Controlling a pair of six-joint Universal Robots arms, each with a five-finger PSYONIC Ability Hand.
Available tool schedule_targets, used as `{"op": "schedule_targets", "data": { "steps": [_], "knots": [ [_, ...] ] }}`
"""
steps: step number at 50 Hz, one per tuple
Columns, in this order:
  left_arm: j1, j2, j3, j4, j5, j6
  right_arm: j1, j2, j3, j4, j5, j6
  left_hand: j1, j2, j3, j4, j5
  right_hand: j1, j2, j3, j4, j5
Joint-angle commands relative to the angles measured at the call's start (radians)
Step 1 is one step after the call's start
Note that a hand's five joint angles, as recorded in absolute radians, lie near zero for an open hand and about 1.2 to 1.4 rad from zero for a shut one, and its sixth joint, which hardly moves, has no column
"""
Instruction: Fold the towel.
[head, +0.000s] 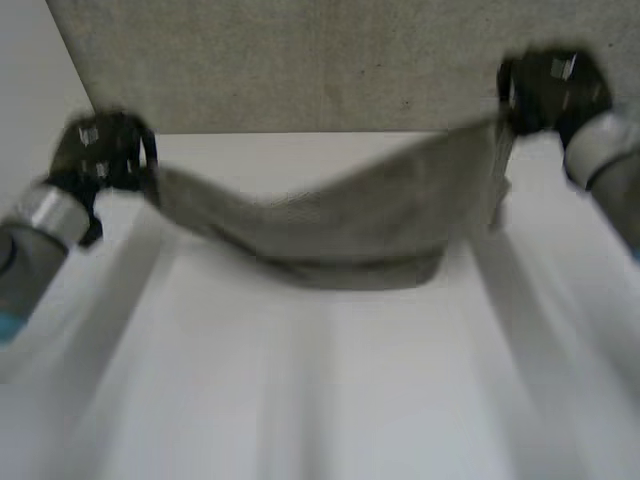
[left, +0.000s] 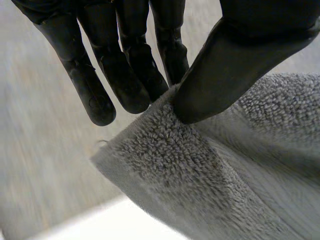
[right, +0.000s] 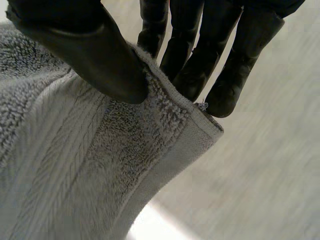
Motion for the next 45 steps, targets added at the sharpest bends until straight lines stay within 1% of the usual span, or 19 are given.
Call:
{"op": "schedule_targets", "data": {
  "steps": [1, 2, 3, 4, 6, 9, 13, 17, 18, 19, 21, 29, 35, 37, 38, 40, 41, 43, 45],
  "knots": [
    [-0.046, -0.07, 0.51, -0.007, -0.176, -0.02, 0.088, 0.159, -0.611, 0.015, 0.085, -0.1, 0.094, 0.04, 0.045, 0.032, 0.084, 0.057, 0.058, 0.049, 0.052, 0.054],
    [-0.046, -0.075, 0.609, -0.005, -0.239, -0.041, 0.091, 0.18, -0.719, 0.01, 0.109, -0.112, 0.094, 0.04, 0.045, 0.032, 0.084, 0.057, 0.058, 0.049, 0.052, 0.054],
    [-0.046, -0.075, 0.61, -0.005, -0.239, -0.041, 0.089, 0.206, -0.804, 0.004, 0.126, -0.108, 0.094, 0.04, 0.045, 0.032, 0.084, 0.057, 0.058, 0.049, 0.052, 0.054],
    [-0.043, -0.084, 0.689, -0.007, -0.286, -0.073, 0.089, 0.206, -0.805, 0.004, 0.126, -0.108, 0.094, 0.04, 0.045, 0.032, 0.084, 0.057, 0.058, 0.049, 0.052, 0.054],
    [-0.04, -0.093, 0.745, -0.011, -0.317, -0.107, 0.089, 0.223, -0.828, 0.004, 0.131, -0.099, 0.094, 0.04, 0.045, 0.032, 0.084, 0.057, 0.058, 0.049, 0.052, 0.054],
    [-0.038, -0.102, 0.768, -0.017, -0.317, -0.141, 0.089, 0.231, -0.78, 0.035, 0.119, -0.086, 0.094, 0.04, 0.045, 0.032, 0.084, 0.057, 0.058, 0.049, 0.052, 0.054],
    [-0.034, -0.102, 0.632, -0.048, -0.287, -0.166, 0.089, 0.206, -0.551, 0.136, 0.065, -0.093, 0.094, 0.04, 0.045, 0.032, 0.084, 0.057, 0.058, 0.049, 0.052, 0.054],
    [-0.005, -0.087, 0.387, -0.045, -0.198, -0.166, 0.083, 0.171, -0.395, 0.139, -0.003, -0.096, 0.094, 0.04, 0.045, 0.032, 0.084, 0.057, 0.058, 0.049, 0.052, 0.054],
    [0.006, -0.078, 0.301, -0.042, -0.16, -0.164, 0.078, 0.148, -0.302, 0.133, -0.038, -0.103, 0.094, 0.04, 0.045, 0.032, 0.084, 0.057, 0.058, 0.049, 0.052, 0.054],
    [0.006, -0.078, 0.3, -0.042, -0.159, -0.164, 0.072, 0.124, -0.21, 0.116, -0.068, -0.102, 0.094, 0.04, 0.045, 0.032, 0.084, 0.057, 0.058, 0.049, 0.052, 0.054],
    [0.038, -0.053, 0.157, -0.03, -0.098, -0.163, 0.068, 0.101, -0.126, 0.098, -0.094, -0.102, 0.094, 0.04, 0.045, 0.032, 0.084, 0.057, 0.058, 0.049, 0.052, 0.054],
    [0.13, 0.008, -0.121, 0.048, 0.026, -0.144, 0.068, 0.033, 0.148, 0.088, -0.144, -0.126, 0.094, 0.04, 0.045, 0.032, 0.084, 0.057, 0.058, 0.049, 0.052, 0.054],
    [0.207, 0.112, -0.206, 0.046, 0.084, -0.091, 0.066, -0.044, 0.206, 0.107, -0.132, -0.128, 0.094, 0.04, 0.045, 0.032, 0.084, 0.057, 0.058, 0.049, 0.052, 0.054],
    [0.216, 0.166, -0.207, 0.038, 0.092, -0.097, 0.069, -0.152, 0.215, 0.148, -0.127, -0.128, 0.094, 0.04, 0.045, 0.032, 0.084, 0.057, 0.058, 0.049, 0.052, 0.054],
    [0.216, 0.166, -0.207, 0.038, 0.092, -0.097, 0.069, -0.153, 0.215, 0.148, -0.127, -0.128, 0.094, 0.04, 0.045, 0.032, 0.084, 0.057, 0.058, 0.049, 0.052, 0.054],
    [0.224, 0.29, -0.189, -0.003, 0.101, -0.11, 0.069, -0.27, 0.179, 0.235, -0.118, -0.125, 0.094, 0.04, 0.045, 0.032, 0.084, 0.057, 0.058, 0.049, 0.052, 0.054],
    [0.224, 0.291, -0.189, -0.004, 0.101, -0.11, 0.069, -0.271, 0.179, 0.236, -0.118, -0.125, 0.094, 0.04, 0.045, 0.032, 0.084, 0.057, 0.058, 0.049, 0.052, 0.054],
    [0.233, 0.405, -0.139, -0.048, 0.101, -0.139, 0.065, -0.312, 0.128, 0.288, -0.109, -0.122, 0.094, 0.04, 0.045, 0.032, 0.084, 0.057, 0.058, 0.049, 0.052, 0.054],
    [0.235, 0.462, -0.102, -0.074, 0.101, -0.162, 0.063, -0.375, -0.002, 0.413, -0.066, -0.111, 0.094, 0.04, 0.045, 0.032, 0.084, 0.057, 0.058, 0.049, 0.052, 0.054]
  ]
}}
